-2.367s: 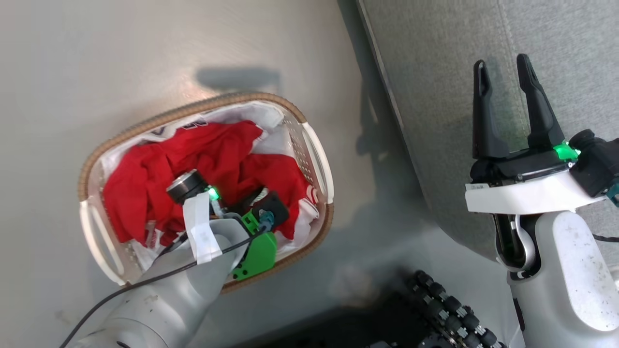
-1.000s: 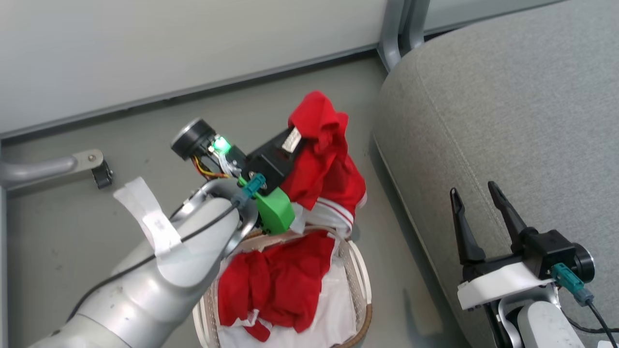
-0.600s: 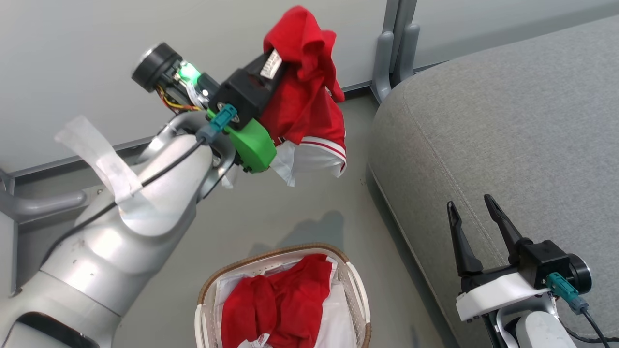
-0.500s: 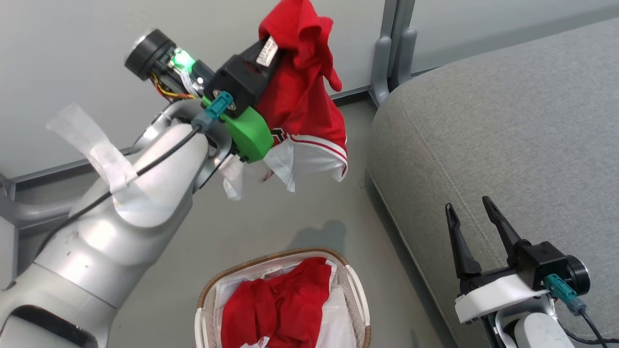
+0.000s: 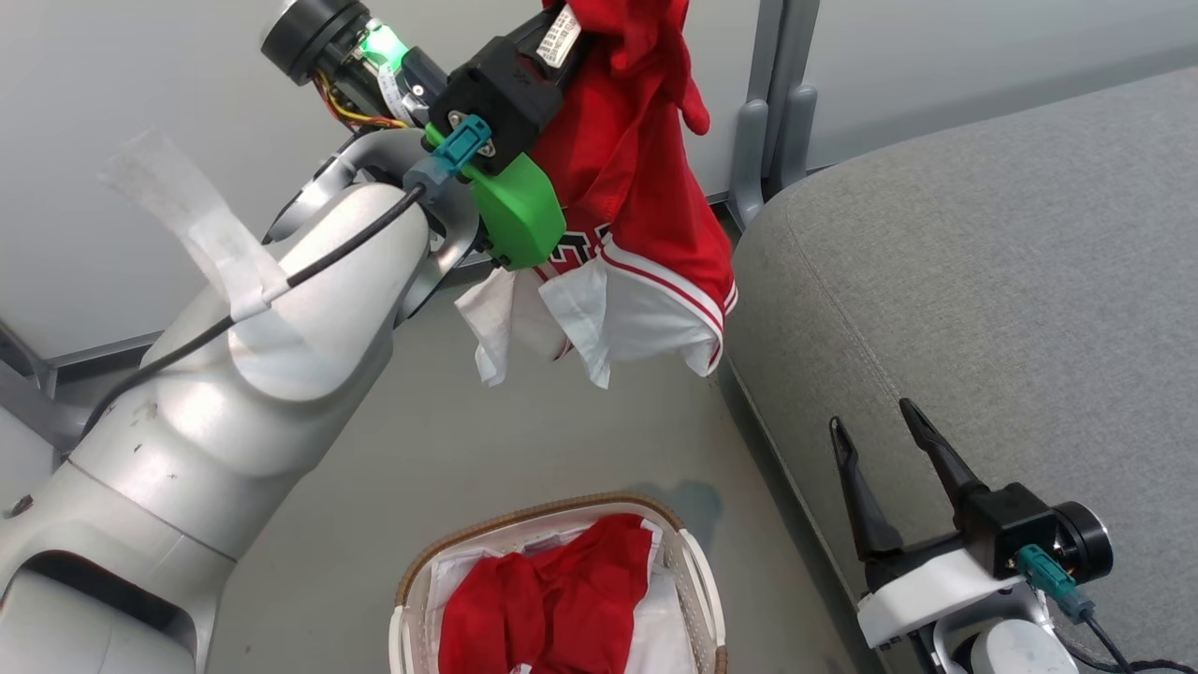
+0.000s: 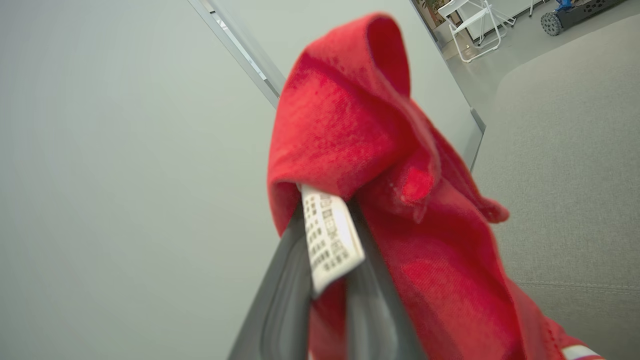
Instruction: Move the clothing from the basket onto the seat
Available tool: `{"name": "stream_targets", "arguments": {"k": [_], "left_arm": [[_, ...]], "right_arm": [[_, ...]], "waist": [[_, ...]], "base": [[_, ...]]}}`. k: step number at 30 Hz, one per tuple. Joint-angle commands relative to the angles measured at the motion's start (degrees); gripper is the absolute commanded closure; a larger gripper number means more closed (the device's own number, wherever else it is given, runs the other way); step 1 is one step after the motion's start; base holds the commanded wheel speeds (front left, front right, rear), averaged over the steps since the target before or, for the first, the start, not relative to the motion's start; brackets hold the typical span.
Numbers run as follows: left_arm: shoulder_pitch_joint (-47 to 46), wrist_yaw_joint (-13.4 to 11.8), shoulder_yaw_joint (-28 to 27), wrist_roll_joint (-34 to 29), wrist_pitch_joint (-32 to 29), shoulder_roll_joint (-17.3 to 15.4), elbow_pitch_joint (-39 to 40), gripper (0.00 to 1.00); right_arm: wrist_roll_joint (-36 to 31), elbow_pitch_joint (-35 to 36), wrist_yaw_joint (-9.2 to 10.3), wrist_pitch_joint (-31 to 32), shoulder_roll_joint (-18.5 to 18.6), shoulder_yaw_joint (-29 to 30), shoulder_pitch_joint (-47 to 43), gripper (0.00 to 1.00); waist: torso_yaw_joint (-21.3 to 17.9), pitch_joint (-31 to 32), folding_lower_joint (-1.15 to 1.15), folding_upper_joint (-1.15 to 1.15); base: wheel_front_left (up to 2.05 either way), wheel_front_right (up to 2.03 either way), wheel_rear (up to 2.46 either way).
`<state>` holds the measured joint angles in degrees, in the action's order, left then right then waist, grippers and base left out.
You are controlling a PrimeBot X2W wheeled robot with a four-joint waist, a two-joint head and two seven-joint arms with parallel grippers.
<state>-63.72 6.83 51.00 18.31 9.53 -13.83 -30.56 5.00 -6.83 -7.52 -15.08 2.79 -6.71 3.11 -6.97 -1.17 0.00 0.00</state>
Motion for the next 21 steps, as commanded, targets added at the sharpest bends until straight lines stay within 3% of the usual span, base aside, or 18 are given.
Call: {"name": "stream_targets", "arguments": {"k": [1, 7, 21], "left_arm": [[-1.5, 0.0, 0.1, 0.4, 0.0, 0.0, 0.6, 1.00], [-3.1, 0.1, 0.2, 1.1, -0.9, 0.5, 2.7, 1.00], [-3.8, -0.8, 1.6, 1.3, -1.9, 2.0, 8.4, 1.00]], "right_arm": [[-1.1, -0.4, 0.06, -0.1, 0.2, -0.6, 0.7, 0.00], [-6.4, -4.5, 0.06, -0.1, 0.2, -3.7, 4.2, 0.00], [-10.0, -18.4, 0.06, -0.1, 0.2, -8.0, 17.7, 0.00]], "waist": [[0.6, 0.2, 0.00, 0.00], [1.8, 0.3, 0.00, 0.00], [5.4, 0.1, 0.00, 0.00]], "base": [[0.00, 0.00, 0.00], [0.00, 0.00, 0.00], [0.00, 0.00, 0.00]]}}
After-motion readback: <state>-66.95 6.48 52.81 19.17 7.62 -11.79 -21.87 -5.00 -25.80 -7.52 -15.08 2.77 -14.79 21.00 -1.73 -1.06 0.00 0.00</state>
